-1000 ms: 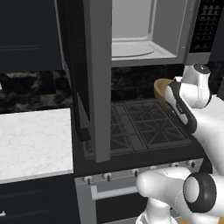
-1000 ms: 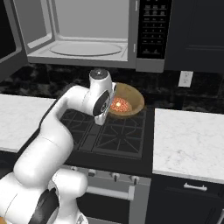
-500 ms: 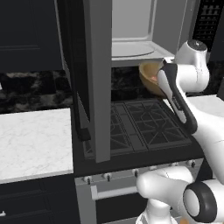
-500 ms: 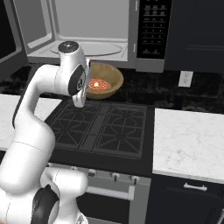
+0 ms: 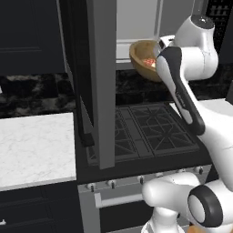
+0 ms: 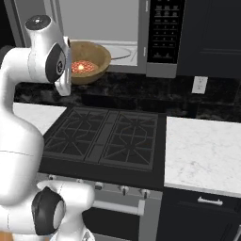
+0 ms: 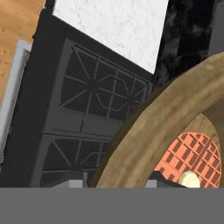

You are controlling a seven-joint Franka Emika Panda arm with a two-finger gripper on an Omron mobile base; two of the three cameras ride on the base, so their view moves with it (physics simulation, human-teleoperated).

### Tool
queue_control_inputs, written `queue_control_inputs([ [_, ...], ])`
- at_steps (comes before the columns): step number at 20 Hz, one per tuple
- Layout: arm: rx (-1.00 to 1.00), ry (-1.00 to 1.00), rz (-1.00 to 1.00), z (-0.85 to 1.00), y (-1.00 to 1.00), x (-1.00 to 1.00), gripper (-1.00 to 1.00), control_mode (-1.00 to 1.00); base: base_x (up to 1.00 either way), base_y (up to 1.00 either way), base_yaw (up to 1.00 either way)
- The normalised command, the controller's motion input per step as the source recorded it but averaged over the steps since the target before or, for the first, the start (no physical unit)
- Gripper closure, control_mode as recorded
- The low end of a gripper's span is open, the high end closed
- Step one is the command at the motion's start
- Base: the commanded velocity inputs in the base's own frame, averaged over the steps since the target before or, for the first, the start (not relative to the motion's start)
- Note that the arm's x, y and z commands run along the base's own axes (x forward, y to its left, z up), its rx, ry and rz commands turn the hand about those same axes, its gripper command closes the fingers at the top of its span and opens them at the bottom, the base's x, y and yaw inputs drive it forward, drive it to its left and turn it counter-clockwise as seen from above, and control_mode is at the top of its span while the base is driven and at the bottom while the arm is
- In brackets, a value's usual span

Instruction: Open the microwave, place the bowl with waffle inside the microwave, then close the microwave door and turn it on.

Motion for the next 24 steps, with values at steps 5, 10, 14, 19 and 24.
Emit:
queue_control_inputs([
  [5,-0.01,-0.01,0.06,0.14,0.22,0.95,1.00,-1.00,0.00,0.00,0.00],
  [10,0.00,-0.04,0.08,0.20,0.16,1.00,1.00,-1.00,0.00,0.00,0.00],
  [14,0.00,-0.10,0.07,0.12,0.17,1.00,1.00,-1.00,0.00,0.00,0.00],
  [19,0.00,0.00,0.01,0.00,0.06,1.00,1.00,-1.00,0.00,0.00,0.00],
  [24,0.00,0.01,0.00,0.00,0.00,1.00,1.00,-1.00,0.00,0.00,0.00],
])
